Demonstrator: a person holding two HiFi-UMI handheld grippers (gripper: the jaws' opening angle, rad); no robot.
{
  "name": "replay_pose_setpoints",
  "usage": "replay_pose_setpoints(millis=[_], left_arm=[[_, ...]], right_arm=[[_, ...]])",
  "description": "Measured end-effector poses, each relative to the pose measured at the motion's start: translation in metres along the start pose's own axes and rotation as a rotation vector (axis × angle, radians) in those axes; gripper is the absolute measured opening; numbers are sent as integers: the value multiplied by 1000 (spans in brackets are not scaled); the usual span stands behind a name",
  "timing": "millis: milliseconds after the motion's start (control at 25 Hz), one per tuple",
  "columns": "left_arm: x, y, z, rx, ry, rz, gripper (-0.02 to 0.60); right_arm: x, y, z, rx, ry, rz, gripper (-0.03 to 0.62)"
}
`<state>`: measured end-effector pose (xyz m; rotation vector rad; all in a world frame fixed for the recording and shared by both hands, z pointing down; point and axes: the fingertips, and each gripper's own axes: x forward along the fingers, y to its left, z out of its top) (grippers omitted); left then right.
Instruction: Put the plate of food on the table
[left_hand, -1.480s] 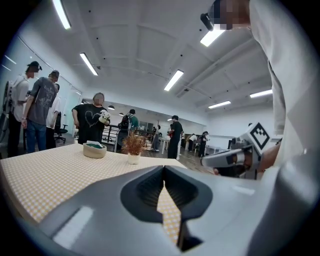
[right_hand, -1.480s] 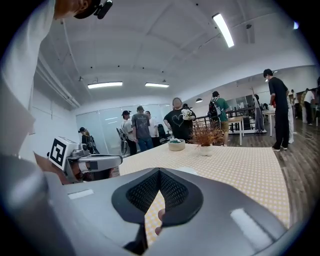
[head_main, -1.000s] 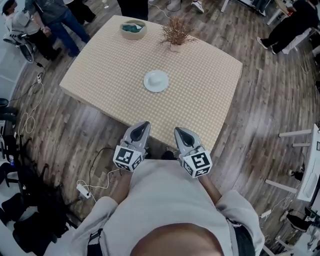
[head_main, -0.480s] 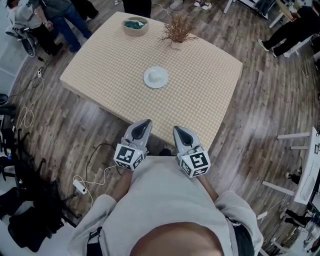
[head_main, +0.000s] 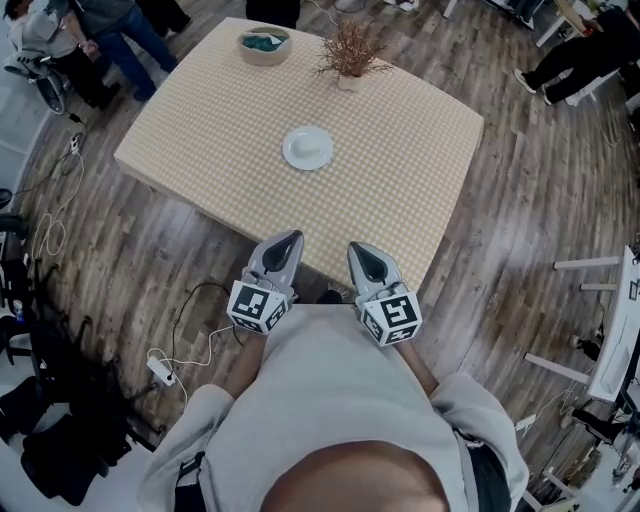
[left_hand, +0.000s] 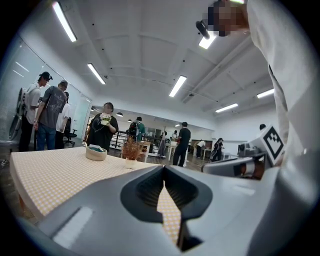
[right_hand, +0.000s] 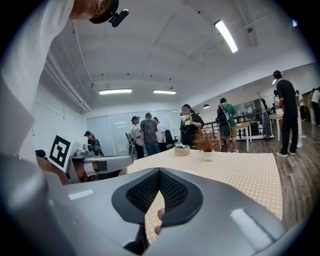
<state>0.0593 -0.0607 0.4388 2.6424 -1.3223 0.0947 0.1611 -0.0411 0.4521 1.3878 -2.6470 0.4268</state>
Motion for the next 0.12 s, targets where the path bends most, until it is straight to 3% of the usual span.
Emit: replay_pose_setpoints(millis=[120], left_arm=[[5,-1,-3,0,0,-1,9]], right_arm=[[1,-7,-4,0,6,-5,-3]])
